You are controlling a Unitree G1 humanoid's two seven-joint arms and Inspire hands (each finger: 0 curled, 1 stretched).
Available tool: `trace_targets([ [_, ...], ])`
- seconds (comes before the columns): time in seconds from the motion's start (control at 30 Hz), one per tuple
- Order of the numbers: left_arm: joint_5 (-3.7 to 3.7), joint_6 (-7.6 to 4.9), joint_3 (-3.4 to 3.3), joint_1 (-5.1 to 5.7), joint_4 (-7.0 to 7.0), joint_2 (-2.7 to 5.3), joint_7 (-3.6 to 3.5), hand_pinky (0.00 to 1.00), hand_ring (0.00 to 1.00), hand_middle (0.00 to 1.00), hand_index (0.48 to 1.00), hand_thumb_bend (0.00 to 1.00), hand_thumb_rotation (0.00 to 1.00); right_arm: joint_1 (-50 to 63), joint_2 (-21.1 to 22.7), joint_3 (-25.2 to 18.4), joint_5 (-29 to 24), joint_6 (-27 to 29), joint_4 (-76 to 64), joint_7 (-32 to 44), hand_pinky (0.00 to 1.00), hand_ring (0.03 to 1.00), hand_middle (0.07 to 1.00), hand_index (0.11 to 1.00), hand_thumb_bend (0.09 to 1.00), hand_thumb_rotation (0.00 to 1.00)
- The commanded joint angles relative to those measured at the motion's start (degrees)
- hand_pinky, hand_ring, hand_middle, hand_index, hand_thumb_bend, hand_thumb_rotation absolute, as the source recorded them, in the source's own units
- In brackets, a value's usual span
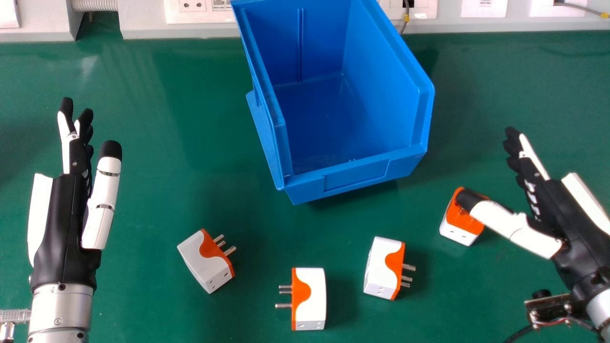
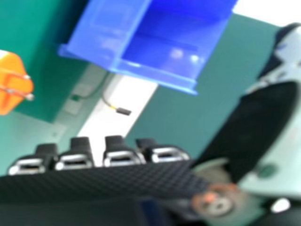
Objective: Pick all objects and put in blue box
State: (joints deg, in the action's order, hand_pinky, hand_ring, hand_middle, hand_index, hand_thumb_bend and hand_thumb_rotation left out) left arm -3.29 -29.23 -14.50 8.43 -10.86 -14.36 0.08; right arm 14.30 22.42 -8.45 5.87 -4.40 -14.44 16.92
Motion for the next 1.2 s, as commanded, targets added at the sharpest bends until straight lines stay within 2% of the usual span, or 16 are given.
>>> trace_targets([
  [0.0,0.45,0.01,-0.13,-0.02,1.80,0.06,0.30,1.00,1.00,1.00,1.000,0.33,1.00,-0.12,2.45,-0.07,0.72,-0.29,-2.21,1.30,1.00,1.000,1.000,1.000,0.615,0.59],
  [0.2,0.55,0.35,-0.10,-0.10,1.92,0.19,0.23,1.00,1.00,1.00,1.000,0.32,1.00,-0.45,3.31,-0.48,1.12,-0.16,-2.38,1.80,1.00,1.000,1.000,1.000,0.626,0.59],
  [0.3,0.31,0.33,-0.03,-0.10,1.94,0.18,0.30,1.00,1.00,1.00,1.000,0.32,1.00,-0.49,2.17,-0.97,0.57,0.89,-2.00,0.57,1.00,1.000,1.000,1.000,0.618,0.60],
  [0.4,0.06,0.17,0.07,-0.17,1.92,0.13,0.34,1.00,1.00,1.00,1.000,0.33,1.00,-0.55,-0.75,-1.71,-0.24,4.23,-0.56,-2.78,1.00,1.000,1.000,1.000,0.598,0.62],
  [0.5,0.04,-0.19,0.09,-0.08,1.80,0.16,0.34,1.00,1.00,1.00,1.000,0.33,1.00,-0.72,-2.75,-2.07,-0.67,5.89,0.42,-4.96,0.99,1.000,1.000,1.000,0.539,0.74],
  [0.6,-0.04,-0.51,0.12,-0.17,1.49,0.14,0.38,1.00,1.00,1.00,1.000,0.33,1.00,-0.94,-4.34,-2.40,-2.20,6.56,0.89,-5.78,0.99,1.000,1.000,1.000,0.529,0.79],
  [0.7,0.02,-0.72,0.13,-0.29,1.20,0.06,0.30,1.00,1.00,1.00,1.000,0.35,1.00,-1.32,-4.89,-2.69,-4.61,5.98,1.09,-4.98,1.00,1.000,1.000,1.000,0.530,0.89],
  [0.9,-0.15,-0.88,0.19,-0.14,1.34,-0.14,0.17,1.00,1.00,1.00,1.000,0.38,1.00,-1.51,-3.88,-2.53,-6.19,4.23,0.76,-3.90,1.00,1.000,1.000,1.000,0.541,0.95],
  [1.03,-0.10,-1.06,0.07,-0.34,0.78,-0.31,0.15,1.00,1.00,1.00,1.000,0.41,1.00,-1.42,-3.52,-2.51,-6.00,3.95,0.57,-3.90,1.00,1.000,1.000,1.000,0.540,0.97],
  [1.17,-0.18,-1.00,-0.02,0.00,1.19,-0.31,0.23,1.00,1.00,1.00,1.000,0.43,1.00,-1.17,-3.43,-2.57,-5.89,3.46,0.09,-4.01,1.00,1.000,1.000,1.000,0.535,0.99],
])
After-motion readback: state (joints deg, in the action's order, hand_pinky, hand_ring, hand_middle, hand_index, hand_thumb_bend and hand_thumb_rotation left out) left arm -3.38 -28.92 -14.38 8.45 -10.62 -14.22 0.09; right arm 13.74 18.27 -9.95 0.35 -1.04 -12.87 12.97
